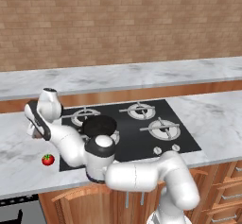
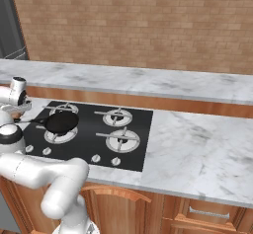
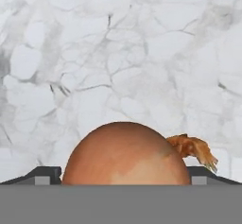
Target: Place the pan on the front left burner on the stove. Then place the tomato and the onion in the pan and turn on the front left burner.
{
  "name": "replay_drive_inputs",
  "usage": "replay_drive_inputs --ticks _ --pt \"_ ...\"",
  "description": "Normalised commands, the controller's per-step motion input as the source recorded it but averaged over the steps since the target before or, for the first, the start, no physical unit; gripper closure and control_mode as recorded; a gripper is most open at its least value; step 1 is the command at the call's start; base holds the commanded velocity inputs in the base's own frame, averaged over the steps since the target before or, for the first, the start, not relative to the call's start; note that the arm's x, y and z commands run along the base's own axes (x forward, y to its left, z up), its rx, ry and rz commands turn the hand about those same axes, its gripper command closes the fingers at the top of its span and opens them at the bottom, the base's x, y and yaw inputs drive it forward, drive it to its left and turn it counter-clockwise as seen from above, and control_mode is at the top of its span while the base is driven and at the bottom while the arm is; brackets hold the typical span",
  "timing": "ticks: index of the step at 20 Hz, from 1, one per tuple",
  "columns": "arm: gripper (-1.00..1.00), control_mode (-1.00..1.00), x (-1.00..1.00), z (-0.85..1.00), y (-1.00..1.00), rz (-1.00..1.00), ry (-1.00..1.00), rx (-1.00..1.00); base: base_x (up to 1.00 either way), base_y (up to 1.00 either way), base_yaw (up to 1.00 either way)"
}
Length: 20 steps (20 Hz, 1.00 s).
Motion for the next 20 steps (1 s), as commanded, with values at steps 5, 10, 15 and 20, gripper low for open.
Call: replay_drive_inputs --ticks 5,10,15,20 --pt "1.0 -1.0 -0.12 -0.11 0.21 0.0 0.15 -0.07 0.0 0.0 0.0" --pt "1.0 -1.0 -0.26 0.29 0.01 0.0 0.0 -0.1 0.0 0.0 0.0" --pt "1.0 -1.0 -0.48 0.6 -0.01 0.0 -0.03 -0.12 0.0 0.0 0.0" --pt "1.0 -1.0 -0.39 0.49 -0.4 -0.09 -0.05 -0.12 0.0 0.0 0.0"
